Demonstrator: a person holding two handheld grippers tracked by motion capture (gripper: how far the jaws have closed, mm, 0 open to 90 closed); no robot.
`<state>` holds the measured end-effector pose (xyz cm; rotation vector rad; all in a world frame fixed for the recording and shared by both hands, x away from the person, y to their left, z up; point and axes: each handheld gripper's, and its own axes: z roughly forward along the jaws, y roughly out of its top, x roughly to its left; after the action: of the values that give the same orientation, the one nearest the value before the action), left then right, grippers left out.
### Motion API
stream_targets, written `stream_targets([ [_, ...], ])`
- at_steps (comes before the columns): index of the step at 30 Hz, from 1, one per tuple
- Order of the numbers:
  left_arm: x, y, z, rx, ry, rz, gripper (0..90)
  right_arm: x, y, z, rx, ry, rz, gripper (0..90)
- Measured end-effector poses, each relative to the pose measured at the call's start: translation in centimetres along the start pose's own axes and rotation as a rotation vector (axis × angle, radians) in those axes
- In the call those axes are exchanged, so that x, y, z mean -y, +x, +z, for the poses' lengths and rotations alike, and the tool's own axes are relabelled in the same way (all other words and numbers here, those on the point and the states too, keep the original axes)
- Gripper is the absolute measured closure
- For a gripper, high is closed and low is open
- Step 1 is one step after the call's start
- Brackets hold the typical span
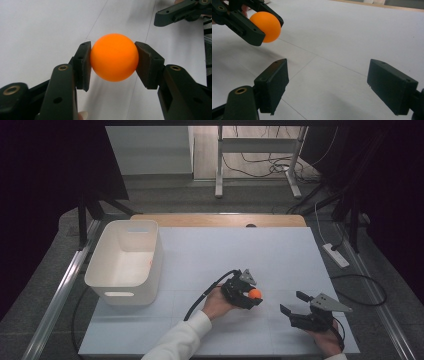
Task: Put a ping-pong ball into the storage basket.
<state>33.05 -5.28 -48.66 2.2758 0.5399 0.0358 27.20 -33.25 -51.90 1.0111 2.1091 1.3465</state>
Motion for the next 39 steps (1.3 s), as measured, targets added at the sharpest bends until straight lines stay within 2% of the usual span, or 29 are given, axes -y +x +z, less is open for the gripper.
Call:
stream_targets([
  [9, 0.1, 0.0, -1.1, -0.007, -0.02, 0.001, 50.4, 0.0, 0.0, 0.0, 0.0, 0.0, -0.001, 17.4],
  [19, 0.5, -0.1, -2.3, -0.013, -0.053, -0.02, 50.4, 0.0, 0.0, 0.0, 0.0, 0.0, -0.002, 17.4],
  [39, 1.2, 0.6, -4.5, -0.024, -0.112, -0.061, 50.4, 0.0, 0.0, 0.0, 0.0, 0.0, -0.005, 17.4],
])
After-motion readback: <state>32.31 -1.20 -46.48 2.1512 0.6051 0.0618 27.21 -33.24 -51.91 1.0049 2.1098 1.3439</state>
